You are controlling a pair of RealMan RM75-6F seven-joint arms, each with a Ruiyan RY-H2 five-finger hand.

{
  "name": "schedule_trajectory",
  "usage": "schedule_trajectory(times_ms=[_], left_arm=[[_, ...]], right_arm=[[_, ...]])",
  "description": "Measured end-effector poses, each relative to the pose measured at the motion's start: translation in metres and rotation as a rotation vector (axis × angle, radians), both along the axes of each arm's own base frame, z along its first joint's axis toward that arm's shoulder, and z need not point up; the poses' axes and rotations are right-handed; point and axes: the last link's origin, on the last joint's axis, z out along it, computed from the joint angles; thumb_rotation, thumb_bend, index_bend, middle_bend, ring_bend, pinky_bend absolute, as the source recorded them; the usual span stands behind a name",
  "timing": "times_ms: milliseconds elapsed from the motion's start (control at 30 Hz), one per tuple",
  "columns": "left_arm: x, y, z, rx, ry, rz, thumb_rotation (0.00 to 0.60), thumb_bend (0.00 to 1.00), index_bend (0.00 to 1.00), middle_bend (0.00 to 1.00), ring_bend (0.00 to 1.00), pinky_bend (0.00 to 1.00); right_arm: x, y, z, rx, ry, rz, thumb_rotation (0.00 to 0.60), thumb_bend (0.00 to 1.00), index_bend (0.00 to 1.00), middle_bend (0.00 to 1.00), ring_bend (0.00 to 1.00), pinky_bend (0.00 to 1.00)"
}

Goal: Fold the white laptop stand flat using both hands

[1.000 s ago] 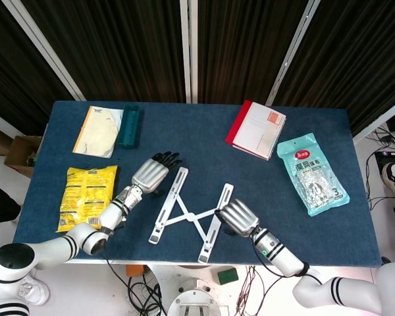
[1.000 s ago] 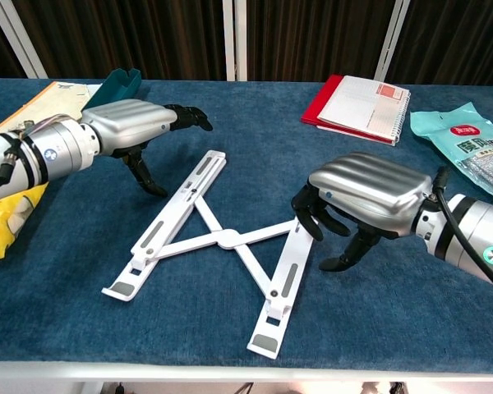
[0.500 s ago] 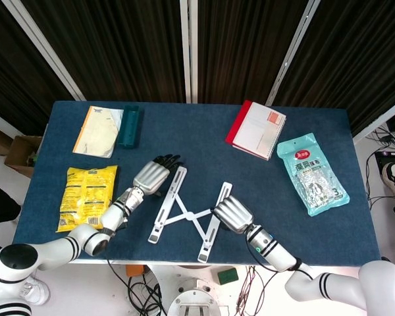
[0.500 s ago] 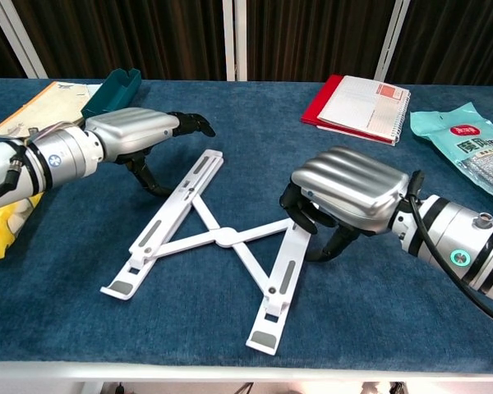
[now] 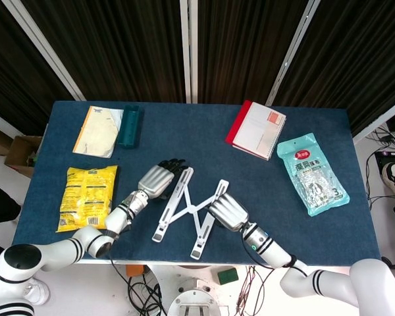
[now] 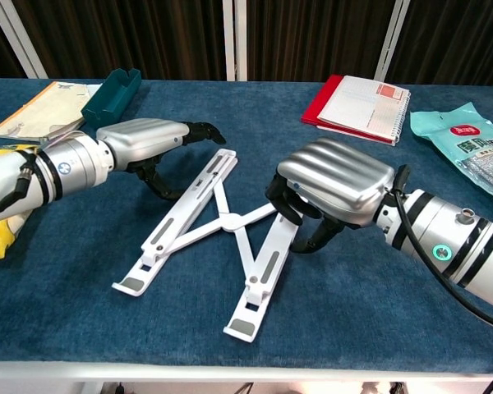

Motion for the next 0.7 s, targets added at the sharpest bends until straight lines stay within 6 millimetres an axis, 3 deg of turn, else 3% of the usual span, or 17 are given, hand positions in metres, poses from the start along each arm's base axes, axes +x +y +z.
schedule_trajectory(times_ms=[600,700], left_arm=[[0.023,-0.013,-0.018,-0.098,-0.088,0.035,0.600,0.00,0.10,0.01,0.04,0.16],[0.023,-0.012,-0.016,-0.087,-0.084,0.035,0.600,0.00,0.10,0.01,0.04,0.16]], right_arm=[[0.007,0.000,-0.004,-0.011,-0.037,0.030,0.600,0.00,0.81,0.88,0.90,0.92],[0.006,0.001,-0.003,-0.006,-0.034,0.033,0.600,0.00,0.79,0.84,0.86,0.91]])
